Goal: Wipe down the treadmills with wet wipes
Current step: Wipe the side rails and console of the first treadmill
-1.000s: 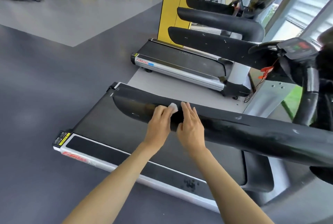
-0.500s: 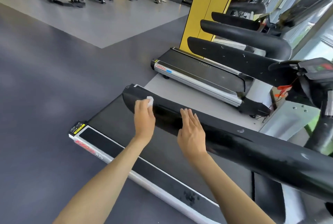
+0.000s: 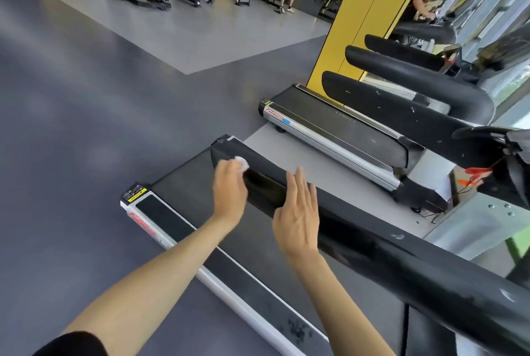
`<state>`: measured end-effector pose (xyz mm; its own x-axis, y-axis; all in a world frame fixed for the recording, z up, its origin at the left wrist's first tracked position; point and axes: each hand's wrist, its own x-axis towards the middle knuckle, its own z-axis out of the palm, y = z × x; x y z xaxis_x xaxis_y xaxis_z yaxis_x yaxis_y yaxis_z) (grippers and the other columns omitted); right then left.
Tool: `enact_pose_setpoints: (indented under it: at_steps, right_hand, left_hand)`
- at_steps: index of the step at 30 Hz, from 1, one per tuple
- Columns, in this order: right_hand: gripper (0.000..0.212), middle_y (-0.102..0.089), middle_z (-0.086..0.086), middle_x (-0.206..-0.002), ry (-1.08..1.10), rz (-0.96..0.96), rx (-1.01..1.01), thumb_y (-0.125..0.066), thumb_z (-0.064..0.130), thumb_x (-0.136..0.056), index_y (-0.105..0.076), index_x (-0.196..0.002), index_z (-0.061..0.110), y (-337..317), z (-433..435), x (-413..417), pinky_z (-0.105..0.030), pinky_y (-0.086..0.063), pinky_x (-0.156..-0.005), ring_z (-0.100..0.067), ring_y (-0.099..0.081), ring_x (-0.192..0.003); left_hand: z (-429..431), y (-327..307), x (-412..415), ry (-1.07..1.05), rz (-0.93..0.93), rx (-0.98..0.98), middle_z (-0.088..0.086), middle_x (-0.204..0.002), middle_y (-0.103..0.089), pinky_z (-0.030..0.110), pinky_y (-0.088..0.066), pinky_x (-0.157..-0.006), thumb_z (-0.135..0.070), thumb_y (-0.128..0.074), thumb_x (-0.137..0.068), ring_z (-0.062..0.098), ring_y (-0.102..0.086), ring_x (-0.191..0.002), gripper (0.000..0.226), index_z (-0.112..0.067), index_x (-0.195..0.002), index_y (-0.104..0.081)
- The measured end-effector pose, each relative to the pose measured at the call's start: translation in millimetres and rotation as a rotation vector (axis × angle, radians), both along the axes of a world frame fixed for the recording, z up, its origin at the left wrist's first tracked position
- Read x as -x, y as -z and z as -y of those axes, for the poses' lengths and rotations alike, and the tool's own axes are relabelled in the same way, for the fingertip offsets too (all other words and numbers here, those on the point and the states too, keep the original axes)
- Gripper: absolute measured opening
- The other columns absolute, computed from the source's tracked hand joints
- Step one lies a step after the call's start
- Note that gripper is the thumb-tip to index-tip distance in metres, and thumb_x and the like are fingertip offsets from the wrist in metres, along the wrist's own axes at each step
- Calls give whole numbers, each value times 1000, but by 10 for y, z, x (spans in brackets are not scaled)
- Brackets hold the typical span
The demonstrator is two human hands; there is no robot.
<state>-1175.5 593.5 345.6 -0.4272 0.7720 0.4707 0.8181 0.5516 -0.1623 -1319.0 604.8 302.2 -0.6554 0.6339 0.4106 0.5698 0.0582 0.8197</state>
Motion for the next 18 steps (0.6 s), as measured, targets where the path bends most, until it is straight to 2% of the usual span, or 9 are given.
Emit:
enact_pose_setpoints:
  at_steps: [2,4,6,8,10,13,15,17,18]
  right_hand:
    - [69,-49,-22,-141,-83,12,3,-46,-10,-70,-38,-138,-5,4,-49,188,-50,-34,-110,-33,-44,-134]
    - [66,-52,-17,-138,-96,10,34,-36,-8,-77,-32,-143,-2,0,-108,308,-41,-26,-113,-31,-48,-131]
    - [74,-43,-14,-147,-86,38,124,-39,-13,-80,-21,-150,2,-4,-139,323,-29,-11,-117,-27,-36,-140]
    - [77,-33,-12,-154,-88,87,163,-39,-15,-81,-17,-152,5,14,-146,299,-25,-4,-117,-26,-24,-146]
    - [77,-35,-13,-153,-71,98,156,-41,-16,-78,-23,-151,4,23,-128,309,-28,-8,-117,-28,-24,-145]
    - [78,-54,-20,-136,-50,135,88,-54,-20,-62,-44,-138,-4,110,-137,353,-41,-27,-112,-34,-46,-132]
    - [78,-59,-21,-129,-54,147,40,-61,-21,-54,-53,-130,-6,147,-138,360,-46,-33,-106,-35,-53,-125]
    - [77,-60,-23,-128,-60,180,29,-65,-19,-52,-56,-127,-7,120,-117,365,-47,-35,-105,-35,-55,-123]
    - [77,-60,-23,-127,-55,199,20,-66,-17,-51,-57,-126,-6,113,-116,364,-47,-37,-104,-35,-56,-122]
  left_hand:
    - [84,104,-207,247,-102,32,-5,-87,-54,27,-43,-76,-25,-36,-95,11,-45,-81,25,-13,-86,-57]
    - [118,196,-181,343,-218,-3,-13,-96,-51,15,-39,-78,-29,-36,-96,4,-44,-85,24,-19,-97,-58]
    - [28,186,45,216,-88,-36,-7,-88,-50,15,-39,-70,-18,-44,-100,7,-47,-80,18,-20,-85,-54]
    - [-53,124,336,-21,147,-53,-1,-82,-45,17,-31,-63,-8,-48,-99,7,-42,-69,29,-19,-72,-44]
    - [-75,124,473,-118,216,-65,-2,-82,-42,19,-30,-66,2,-47,-95,8,-41,-68,33,-20,-71,-40]
    - [21,179,221,112,48,-66,-10,-89,-46,19,-42,-70,-3,-50,-96,7,-48,-81,22,-22,-85,-53]
    - [81,223,115,246,-75,-98,-13,-89,-46,18,-46,-73,-5,-52,-96,5,-50,-85,26,-30,-88,-50]
    - [12,208,230,187,-71,-122,-7,-84,-46,20,-44,-71,-3,-50,-96,9,-47,-81,29,-28,-82,-47]
    - [-56,190,327,100,-6,-111,0,-80,-46,22,-41,-68,-2,-47,-96,12,-45,-78,29,-23,-76,-43]
